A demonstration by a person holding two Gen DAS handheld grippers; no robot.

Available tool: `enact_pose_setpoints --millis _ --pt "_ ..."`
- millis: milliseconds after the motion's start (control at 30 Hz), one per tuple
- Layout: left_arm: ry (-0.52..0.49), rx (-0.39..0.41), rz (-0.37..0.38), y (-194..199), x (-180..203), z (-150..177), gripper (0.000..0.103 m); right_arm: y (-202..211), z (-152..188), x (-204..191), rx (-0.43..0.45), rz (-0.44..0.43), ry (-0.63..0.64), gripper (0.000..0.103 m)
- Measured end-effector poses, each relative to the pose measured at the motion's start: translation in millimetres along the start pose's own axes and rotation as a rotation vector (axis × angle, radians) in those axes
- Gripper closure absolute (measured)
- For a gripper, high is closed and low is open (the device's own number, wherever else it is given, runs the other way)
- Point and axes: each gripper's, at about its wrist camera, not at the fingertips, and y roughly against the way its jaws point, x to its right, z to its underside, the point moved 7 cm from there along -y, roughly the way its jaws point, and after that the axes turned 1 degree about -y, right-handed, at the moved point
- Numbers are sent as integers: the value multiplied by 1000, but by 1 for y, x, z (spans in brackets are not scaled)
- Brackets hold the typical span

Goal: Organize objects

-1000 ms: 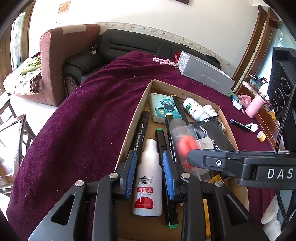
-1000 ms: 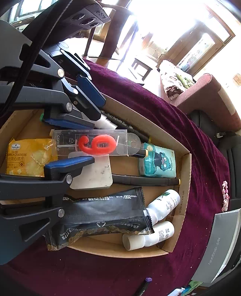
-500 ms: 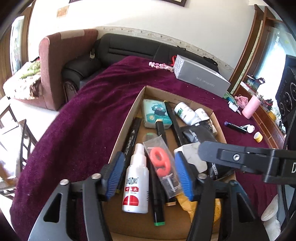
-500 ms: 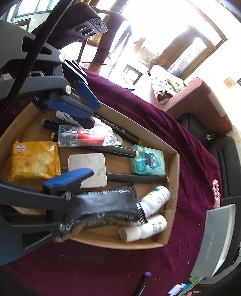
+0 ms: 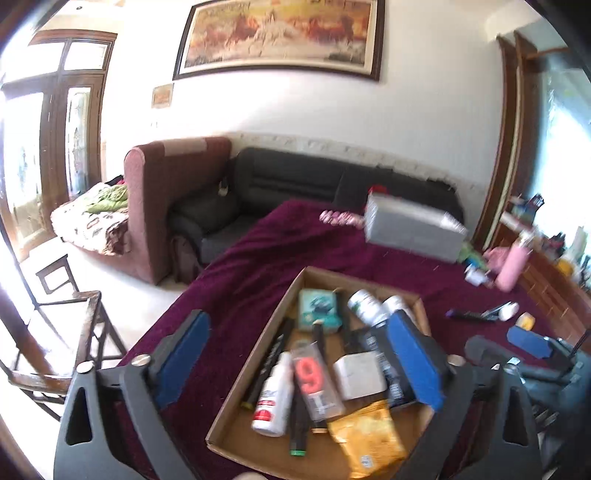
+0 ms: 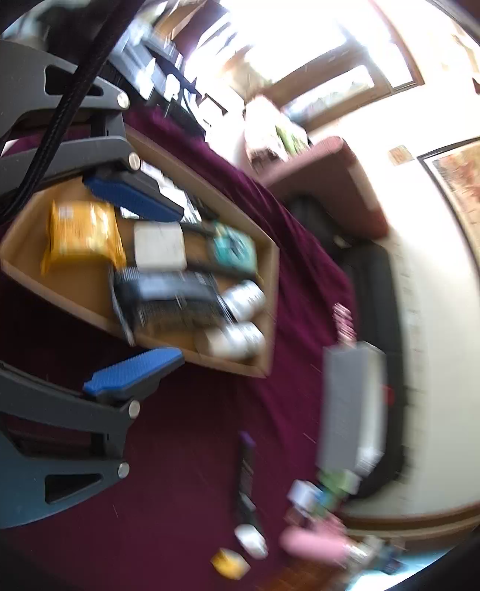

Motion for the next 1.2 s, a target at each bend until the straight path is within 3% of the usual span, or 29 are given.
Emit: enact_pose_setpoints --millis 67,133,233,400,633,1200 --pt "11 7 -13 9 1 -3 2 20 1 1 103 108 69 20" --pt "17 -11 -17 14 4 -3 2 32 4 -1 153 153 114 19" --pt "14 -20 -30 19 11 1 2 35 13 -2 144 140 113 19" --pt "-39 -30 -132 29 22 12 2 37 31 -6 123 122 116 19" --pt "-40 -24 -187 36 24 14 2 42 45 -13 126 113 143 19" --pt "-20 -63 -236 31 13 24 2 41 51 -18 114 110 160 19"
